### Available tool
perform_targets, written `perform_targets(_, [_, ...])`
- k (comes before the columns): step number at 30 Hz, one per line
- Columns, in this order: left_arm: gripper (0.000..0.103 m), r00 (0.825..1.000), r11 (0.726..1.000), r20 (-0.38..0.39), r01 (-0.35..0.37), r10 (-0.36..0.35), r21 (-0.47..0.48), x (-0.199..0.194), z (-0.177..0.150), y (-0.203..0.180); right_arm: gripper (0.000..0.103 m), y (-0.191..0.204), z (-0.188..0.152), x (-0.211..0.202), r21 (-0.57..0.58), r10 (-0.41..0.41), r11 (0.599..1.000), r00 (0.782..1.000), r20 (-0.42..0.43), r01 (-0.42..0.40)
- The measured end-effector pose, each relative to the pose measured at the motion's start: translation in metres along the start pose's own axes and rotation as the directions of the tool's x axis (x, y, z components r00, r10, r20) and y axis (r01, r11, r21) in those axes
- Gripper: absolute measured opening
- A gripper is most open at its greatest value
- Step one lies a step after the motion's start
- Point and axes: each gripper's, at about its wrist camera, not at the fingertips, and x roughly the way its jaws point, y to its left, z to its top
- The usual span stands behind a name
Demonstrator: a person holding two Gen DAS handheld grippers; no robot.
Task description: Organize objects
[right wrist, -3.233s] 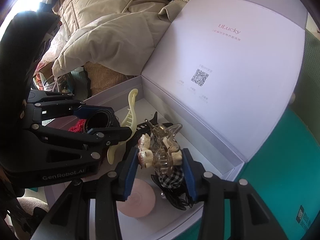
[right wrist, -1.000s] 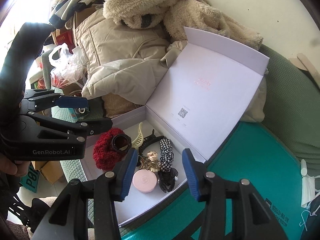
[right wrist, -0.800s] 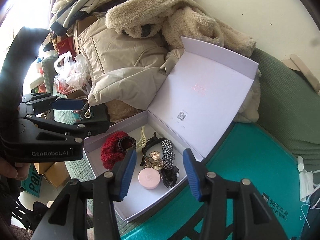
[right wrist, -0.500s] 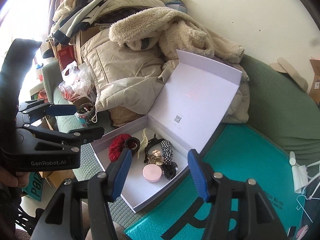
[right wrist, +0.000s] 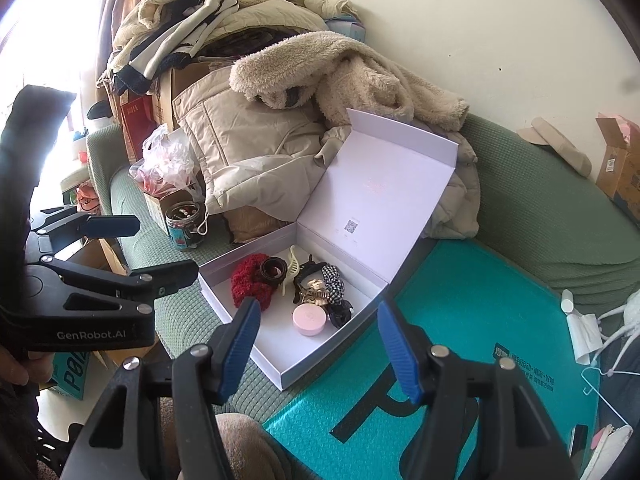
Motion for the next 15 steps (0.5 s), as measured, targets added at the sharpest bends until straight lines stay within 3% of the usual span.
perform_targets(10, [0.084,1.000,1.000,-0.008,-0.003,0.003,-0.018,-0.025,-0.018,-0.003,0.065,0.004,-0.014,-0.009,0.024,0.001,1.000,1.000,-0.017,0.000])
perform_targets(15, [0.091,1.000,1.000,-0.004,-0.014,0.014,-0.013,-0.031,-0.022,-0.005,0.065,0.004,-0.015,-0.010,0.025,0.000,1.000,1.000,-0.022,0.000])
